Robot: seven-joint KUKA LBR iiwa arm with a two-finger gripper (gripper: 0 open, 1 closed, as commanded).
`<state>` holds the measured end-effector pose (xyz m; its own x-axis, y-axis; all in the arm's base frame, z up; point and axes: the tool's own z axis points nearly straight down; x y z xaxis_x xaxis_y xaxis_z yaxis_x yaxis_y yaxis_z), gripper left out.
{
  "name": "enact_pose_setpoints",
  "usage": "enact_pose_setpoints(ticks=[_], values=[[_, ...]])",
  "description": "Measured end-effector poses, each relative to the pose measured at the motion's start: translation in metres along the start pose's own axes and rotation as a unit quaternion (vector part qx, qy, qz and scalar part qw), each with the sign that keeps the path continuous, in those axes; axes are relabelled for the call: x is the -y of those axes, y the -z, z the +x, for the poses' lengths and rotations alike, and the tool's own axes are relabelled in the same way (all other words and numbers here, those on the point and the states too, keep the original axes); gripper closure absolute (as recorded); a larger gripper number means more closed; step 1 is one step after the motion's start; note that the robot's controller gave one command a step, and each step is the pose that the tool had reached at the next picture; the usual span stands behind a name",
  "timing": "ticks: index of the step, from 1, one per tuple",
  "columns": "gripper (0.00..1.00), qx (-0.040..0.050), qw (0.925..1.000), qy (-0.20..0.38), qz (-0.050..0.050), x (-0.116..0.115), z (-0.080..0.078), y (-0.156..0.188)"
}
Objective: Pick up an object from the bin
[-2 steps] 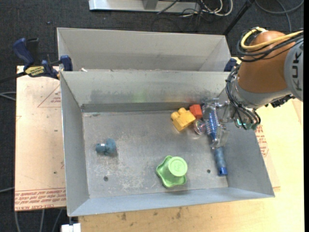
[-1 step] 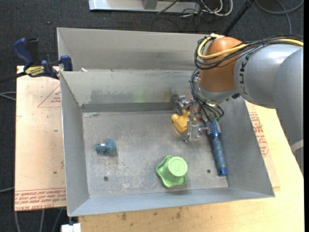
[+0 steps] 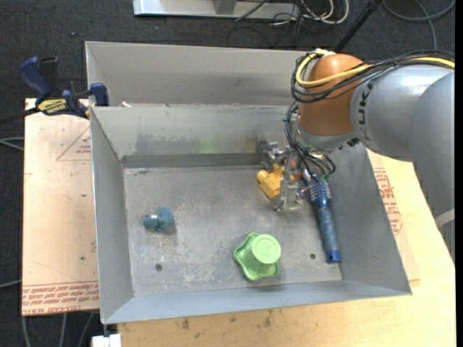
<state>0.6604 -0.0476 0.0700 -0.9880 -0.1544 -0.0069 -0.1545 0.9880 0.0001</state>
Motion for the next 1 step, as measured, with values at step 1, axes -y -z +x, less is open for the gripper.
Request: enact_pose_setpoints(ticks=[1], values=[[0.00, -0.0003, 1.0000, 0.000, 0.000, 0.0000, -0.0015, 0.0013]])
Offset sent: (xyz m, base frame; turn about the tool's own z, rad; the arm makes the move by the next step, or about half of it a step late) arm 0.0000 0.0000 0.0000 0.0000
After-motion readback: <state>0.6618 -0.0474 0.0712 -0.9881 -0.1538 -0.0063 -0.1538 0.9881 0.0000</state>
